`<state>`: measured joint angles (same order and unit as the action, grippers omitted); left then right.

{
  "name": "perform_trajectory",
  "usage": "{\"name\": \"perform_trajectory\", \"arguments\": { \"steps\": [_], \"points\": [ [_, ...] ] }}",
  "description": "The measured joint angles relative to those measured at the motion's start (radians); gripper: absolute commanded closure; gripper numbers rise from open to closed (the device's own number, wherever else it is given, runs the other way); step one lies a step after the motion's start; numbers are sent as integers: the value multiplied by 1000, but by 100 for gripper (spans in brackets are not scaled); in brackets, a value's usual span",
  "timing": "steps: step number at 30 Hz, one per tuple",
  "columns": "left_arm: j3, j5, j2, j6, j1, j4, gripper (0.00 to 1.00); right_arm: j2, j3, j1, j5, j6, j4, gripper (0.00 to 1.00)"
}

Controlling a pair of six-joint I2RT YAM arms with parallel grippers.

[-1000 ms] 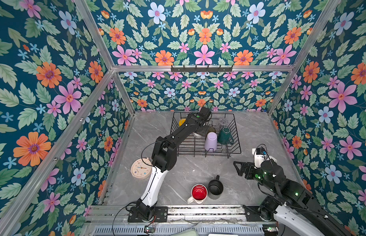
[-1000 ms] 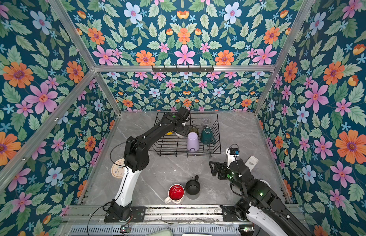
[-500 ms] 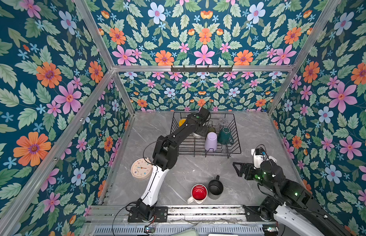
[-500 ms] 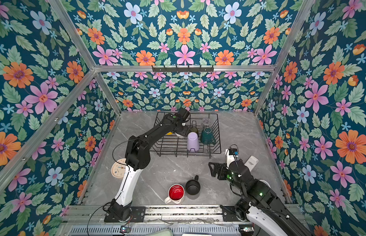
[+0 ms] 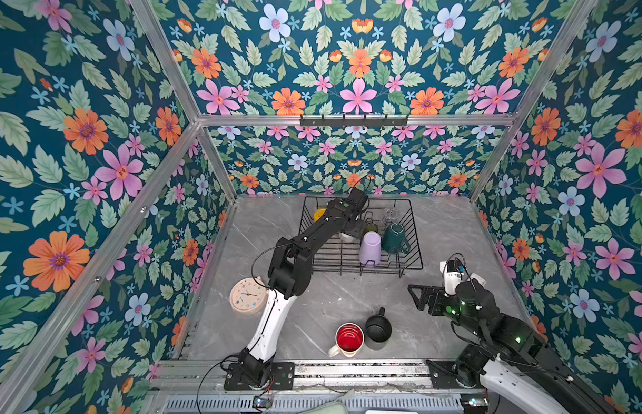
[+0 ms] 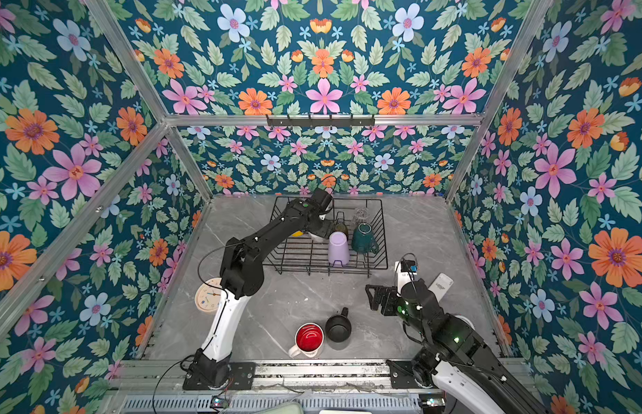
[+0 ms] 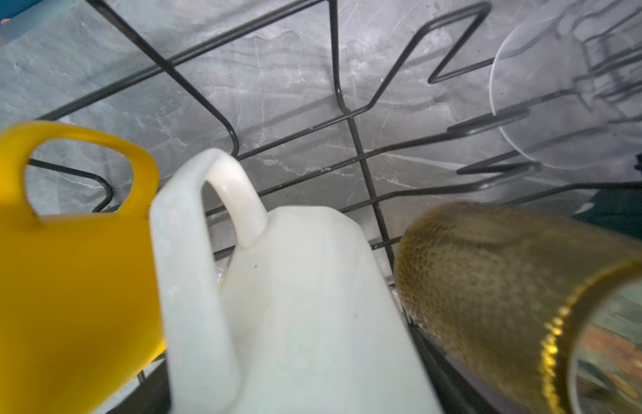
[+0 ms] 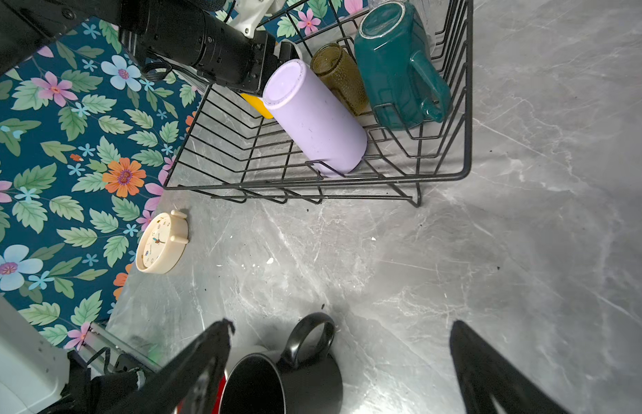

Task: Load the cups into the dish rack
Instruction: 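Lower the white mug upside down into the rack beside the yellow mug, then open the left gripper and lift it away from the white mug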

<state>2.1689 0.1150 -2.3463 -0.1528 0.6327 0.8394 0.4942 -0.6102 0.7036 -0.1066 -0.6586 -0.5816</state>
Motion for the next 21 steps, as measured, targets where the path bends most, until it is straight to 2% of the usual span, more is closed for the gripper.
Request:
{"name": "perform_trajectory", "arguments": {
  "steps": [5,13,21],
  "points": [
    [2,12,-2,7,-1,-29,5,10,0,0,0,0,0,5],
    [3,25,-2,24,-2,-39,1,20,-3,0,0,0,0,5],
    [-33,40,41,28,-2,-58,0,44,-17,0,0,0,0,7]
  ]
}}
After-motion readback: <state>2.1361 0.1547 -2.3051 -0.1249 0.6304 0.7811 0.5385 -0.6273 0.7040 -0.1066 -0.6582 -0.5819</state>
